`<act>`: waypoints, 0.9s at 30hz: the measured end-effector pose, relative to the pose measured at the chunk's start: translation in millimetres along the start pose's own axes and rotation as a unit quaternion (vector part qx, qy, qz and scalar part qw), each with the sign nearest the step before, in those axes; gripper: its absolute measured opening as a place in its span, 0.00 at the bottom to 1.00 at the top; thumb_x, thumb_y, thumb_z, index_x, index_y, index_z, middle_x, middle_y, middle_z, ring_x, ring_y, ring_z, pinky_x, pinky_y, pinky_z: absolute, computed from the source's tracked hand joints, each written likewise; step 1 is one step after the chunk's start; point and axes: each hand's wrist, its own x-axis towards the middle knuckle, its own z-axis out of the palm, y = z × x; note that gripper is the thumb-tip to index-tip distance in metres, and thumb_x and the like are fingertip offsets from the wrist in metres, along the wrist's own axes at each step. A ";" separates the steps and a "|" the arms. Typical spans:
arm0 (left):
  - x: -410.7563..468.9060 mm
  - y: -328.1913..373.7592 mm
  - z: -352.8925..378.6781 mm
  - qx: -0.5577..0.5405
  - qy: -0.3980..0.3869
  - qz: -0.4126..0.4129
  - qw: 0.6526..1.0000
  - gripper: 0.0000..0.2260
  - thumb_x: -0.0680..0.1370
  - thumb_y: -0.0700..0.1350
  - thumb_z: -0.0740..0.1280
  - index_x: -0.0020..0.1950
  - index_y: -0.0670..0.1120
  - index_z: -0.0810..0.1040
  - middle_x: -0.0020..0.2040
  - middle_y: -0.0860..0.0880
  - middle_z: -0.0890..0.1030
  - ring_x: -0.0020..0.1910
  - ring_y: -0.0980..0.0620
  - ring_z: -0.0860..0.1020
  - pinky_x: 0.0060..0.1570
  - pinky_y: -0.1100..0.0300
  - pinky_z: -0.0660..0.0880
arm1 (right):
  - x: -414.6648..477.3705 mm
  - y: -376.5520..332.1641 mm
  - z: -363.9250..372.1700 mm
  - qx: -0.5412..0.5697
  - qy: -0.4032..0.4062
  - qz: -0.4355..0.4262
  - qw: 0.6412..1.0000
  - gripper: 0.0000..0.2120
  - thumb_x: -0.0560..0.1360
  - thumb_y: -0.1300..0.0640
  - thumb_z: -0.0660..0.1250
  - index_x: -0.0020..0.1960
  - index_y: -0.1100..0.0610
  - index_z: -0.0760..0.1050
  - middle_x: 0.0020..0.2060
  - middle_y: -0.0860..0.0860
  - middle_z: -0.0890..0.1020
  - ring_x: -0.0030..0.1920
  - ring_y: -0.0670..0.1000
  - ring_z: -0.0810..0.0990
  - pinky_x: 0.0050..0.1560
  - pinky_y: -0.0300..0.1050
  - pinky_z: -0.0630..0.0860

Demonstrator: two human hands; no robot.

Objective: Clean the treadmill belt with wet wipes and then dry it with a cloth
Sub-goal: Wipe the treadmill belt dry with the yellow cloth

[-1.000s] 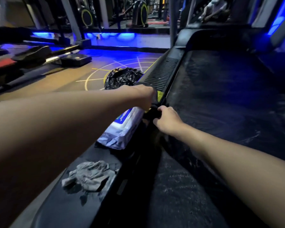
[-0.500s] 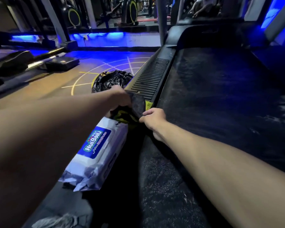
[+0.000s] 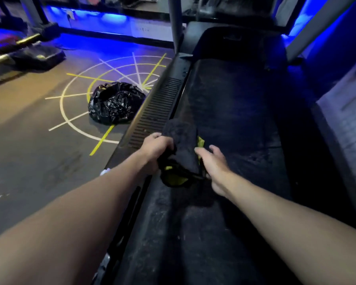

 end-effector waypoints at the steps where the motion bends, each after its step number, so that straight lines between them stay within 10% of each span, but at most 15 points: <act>1: -11.1 7.0 4.4 -0.037 -0.031 -0.013 0.999 0.07 0.64 0.31 0.60 0.36 0.42 0.73 0.27 0.45 0.75 0.26 0.46 0.74 0.27 0.62 0.73 | -10.2 -11.0 -10.1 -0.034 -0.009 -0.004 0.999 0.35 0.70 0.39 0.71 0.73 0.47 0.68 0.70 0.50 0.69 0.65 0.53 0.74 0.65 0.49 0.73; 10: -149.4 160.6 56.1 -0.118 -0.192 -0.158 0.961 0.13 0.72 0.38 0.54 0.40 0.40 0.79 0.37 0.43 0.80 0.31 0.46 0.79 0.29 0.60 0.74 | -127.7 -175.8 -89.1 -0.059 0.017 -0.044 0.997 0.18 0.73 0.53 0.75 0.58 0.57 0.72 0.51 0.53 0.81 0.51 0.53 0.81 0.54 0.51 0.80; 15: -177.0 227.6 63.6 -0.169 -0.245 -0.164 0.940 0.15 0.69 0.39 0.58 0.53 0.40 0.76 0.50 0.41 0.79 0.45 0.44 0.79 0.51 0.52 0.75 | -157.5 -250.2 -105.6 -0.080 -0.002 -0.038 0.996 0.10 0.68 0.63 0.70 0.48 0.63 0.74 0.41 0.56 0.82 0.44 0.56 0.82 0.43 0.50 0.78; 19: -166.2 264.2 48.7 -0.122 -0.247 -0.129 0.953 0.22 0.60 0.36 0.61 0.54 0.47 0.71 0.47 0.41 0.73 0.42 0.44 0.74 0.43 0.52 0.74 | -169.6 -300.2 -106.6 0.021 -0.045 0.037 0.998 0.25 0.65 0.71 0.73 0.60 0.61 0.71 0.53 0.62 0.81 0.53 0.59 0.82 0.54 0.59 0.81; 27: -133.1 322.5 42.9 0.138 -0.232 0.000 0.963 0.35 0.67 0.37 0.74 0.69 0.56 0.67 0.40 0.43 0.75 0.33 0.52 0.73 0.40 0.57 0.76 | -170.5 -394.1 -121.7 -0.086 -0.044 -0.087 0.991 0.14 0.66 0.66 0.65 0.48 0.53 0.81 0.43 0.53 0.85 0.47 0.55 0.84 0.45 0.51 0.83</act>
